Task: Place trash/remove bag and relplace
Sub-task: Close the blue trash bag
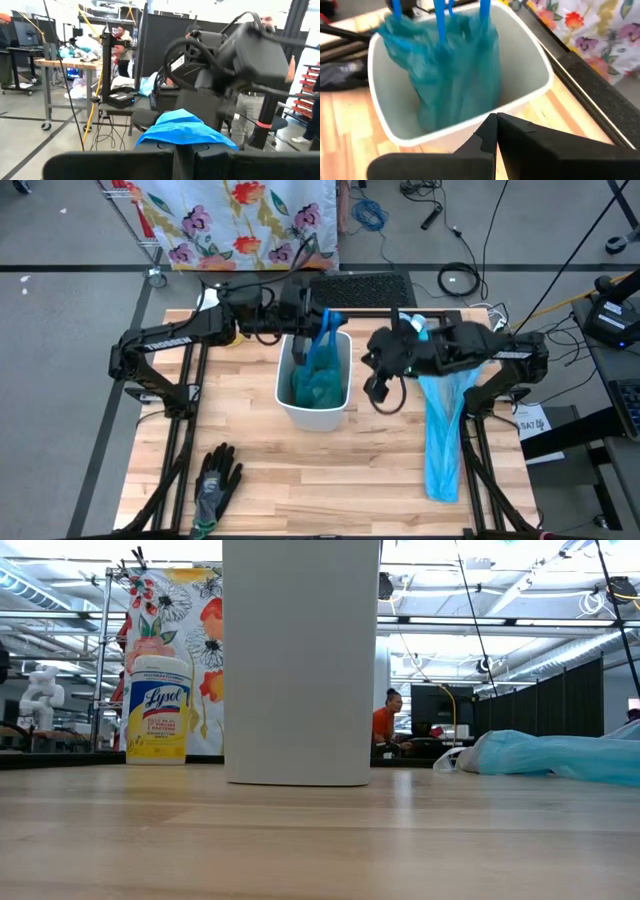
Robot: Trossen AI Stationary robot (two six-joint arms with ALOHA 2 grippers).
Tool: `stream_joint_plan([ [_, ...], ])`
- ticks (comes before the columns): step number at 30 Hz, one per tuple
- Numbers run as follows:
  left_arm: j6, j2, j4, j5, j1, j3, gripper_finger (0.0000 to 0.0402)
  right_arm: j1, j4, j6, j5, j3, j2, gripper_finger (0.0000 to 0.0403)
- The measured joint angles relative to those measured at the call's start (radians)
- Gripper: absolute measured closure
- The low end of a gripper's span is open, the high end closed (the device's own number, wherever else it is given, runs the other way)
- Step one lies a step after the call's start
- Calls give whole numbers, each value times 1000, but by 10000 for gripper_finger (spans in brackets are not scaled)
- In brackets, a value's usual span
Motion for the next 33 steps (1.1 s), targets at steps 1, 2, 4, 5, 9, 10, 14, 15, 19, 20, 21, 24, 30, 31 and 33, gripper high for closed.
stream_joint_plan([
  [1, -1, -4, -9, 5, 0, 0, 398, 13, 10, 17, 12, -33, -11, 403],
  [2, -4, -9, -16, 7, 0, 0, 398, 28, 27, 35, 22, -74, -25, 403],
  [4, -3, -13, -20, 7, 0, 0, 398, 56, 91, 76, 36, -187, -64, 403],
  [5, -3, -14, -20, 7, 0, 0, 398, 71, 142, 95, 37, -254, -86, 403],
  [9, -3, -27, -41, 8, 0, 0, 398, 122, 429, 164, 29, -551, -202, 403],
  [10, -3, -29, -41, 8, 0, 0, 398, 133, 509, 174, 28, -622, -229, 403],
  [14, -7, -31, -49, 11, 0, 0, 398, 135, 818, 161, 25, -861, -322, 403],
  [15, -7, -30, -53, 12, 0, 0, 398, 121, 892, 141, 25, -906, -339, 403],
  [19, -8, -29, -49, 12, 0, 0, 398, 28, 1205, -25, -31, -1027, -391, 403],
  [20, -13, -30, -49, 12, 0, 0, 398, -2, 1275, -69, -64, -1044, -401, 403],
  [21, -22, -30, -49, 12, 0, 0, 398, -33, 1338, -106, -101, -1055, -408, 403],
  [24, -34, -30, -51, 11, 0, 0, 398, -117, 1439, -192, -192, -1061, -421, 403],
  [30, -35, -30, -50, 11, 0, 0, 398, -230, 1581, -268, -406, -1061, -403, 403],
  [31, -35, -30, -50, 11, 0, 0, 398, -242, 1598, -274, -430, -1061, -395, 403],
  [33, -35, -30, -49, 7, 0, 0, 398, -260, 1644, -280, -478, -1061, -377, 403],
])
